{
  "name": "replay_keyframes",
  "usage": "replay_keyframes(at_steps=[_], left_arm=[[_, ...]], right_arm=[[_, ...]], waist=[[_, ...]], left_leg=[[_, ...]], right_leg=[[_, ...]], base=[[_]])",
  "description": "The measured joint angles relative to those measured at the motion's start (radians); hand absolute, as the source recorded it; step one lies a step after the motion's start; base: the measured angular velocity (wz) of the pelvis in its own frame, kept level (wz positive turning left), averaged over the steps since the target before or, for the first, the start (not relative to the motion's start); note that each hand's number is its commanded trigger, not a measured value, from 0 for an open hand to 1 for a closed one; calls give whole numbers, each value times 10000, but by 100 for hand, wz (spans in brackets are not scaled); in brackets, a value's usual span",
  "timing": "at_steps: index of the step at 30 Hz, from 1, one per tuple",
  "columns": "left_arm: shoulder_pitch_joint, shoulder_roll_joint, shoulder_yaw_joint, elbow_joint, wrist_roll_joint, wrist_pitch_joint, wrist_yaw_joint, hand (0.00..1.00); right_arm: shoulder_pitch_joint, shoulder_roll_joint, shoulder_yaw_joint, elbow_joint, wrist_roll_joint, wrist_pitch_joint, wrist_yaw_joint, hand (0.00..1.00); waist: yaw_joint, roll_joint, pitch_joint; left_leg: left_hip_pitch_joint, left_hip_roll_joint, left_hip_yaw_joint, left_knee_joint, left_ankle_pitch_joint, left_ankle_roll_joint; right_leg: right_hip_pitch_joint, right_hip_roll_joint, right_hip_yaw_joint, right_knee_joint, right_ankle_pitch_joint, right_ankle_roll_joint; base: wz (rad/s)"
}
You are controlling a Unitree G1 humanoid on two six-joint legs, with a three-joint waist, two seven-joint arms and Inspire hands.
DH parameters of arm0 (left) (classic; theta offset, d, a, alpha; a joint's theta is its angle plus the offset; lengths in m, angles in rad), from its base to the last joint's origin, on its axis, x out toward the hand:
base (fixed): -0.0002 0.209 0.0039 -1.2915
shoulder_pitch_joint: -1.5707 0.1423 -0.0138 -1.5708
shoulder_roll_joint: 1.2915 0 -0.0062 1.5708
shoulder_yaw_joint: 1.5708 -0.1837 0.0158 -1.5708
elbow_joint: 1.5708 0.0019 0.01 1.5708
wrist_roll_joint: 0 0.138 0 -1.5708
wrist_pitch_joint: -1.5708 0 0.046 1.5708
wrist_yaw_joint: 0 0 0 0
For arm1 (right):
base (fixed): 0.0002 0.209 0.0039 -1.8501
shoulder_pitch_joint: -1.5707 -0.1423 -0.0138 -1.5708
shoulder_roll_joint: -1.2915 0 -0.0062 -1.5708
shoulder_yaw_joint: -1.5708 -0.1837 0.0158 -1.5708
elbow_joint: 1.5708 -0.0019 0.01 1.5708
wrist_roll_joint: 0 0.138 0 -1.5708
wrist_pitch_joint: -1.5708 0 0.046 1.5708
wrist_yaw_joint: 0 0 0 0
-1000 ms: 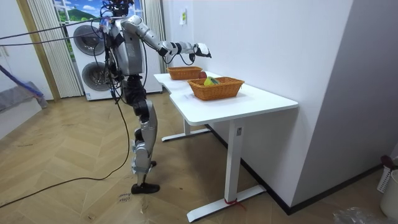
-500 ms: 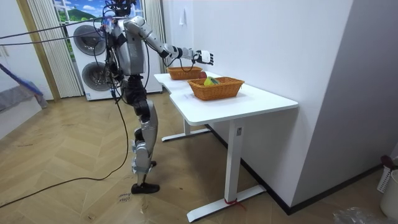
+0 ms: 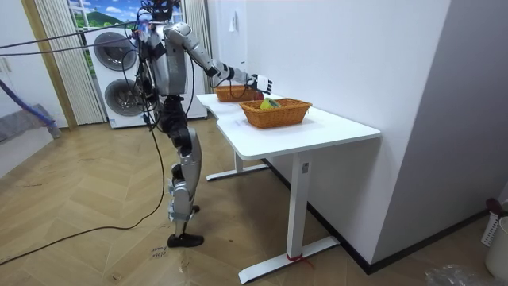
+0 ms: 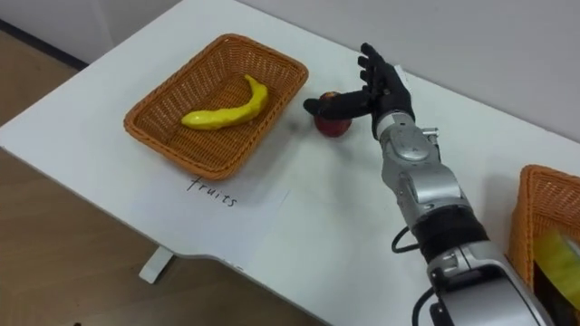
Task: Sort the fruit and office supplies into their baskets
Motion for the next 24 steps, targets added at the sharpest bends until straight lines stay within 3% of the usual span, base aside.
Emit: replay_keyframes(at_steps=[16, 24], left_arm=[[67, 12, -131, 169, -8, 90, -16, 0], [155, -3, -130, 168, 4, 98, -140, 0]], right_arm=[[-10, -4, 145, 656, -90, 1, -2, 0], [-10, -41, 25, 663, -963, 1, -116, 0]], waist=[[-22, -22, -16], [-33, -26, -13]], left_leg=[[-378, -3, -7, 179, 9, 4], [-434, -2, -4, 182, 10, 4]], right_leg=[[-204, -5, -188, 16, 0, 0], [-220, -7, -265, 16, 0, 1]], base=[[3], [2]])
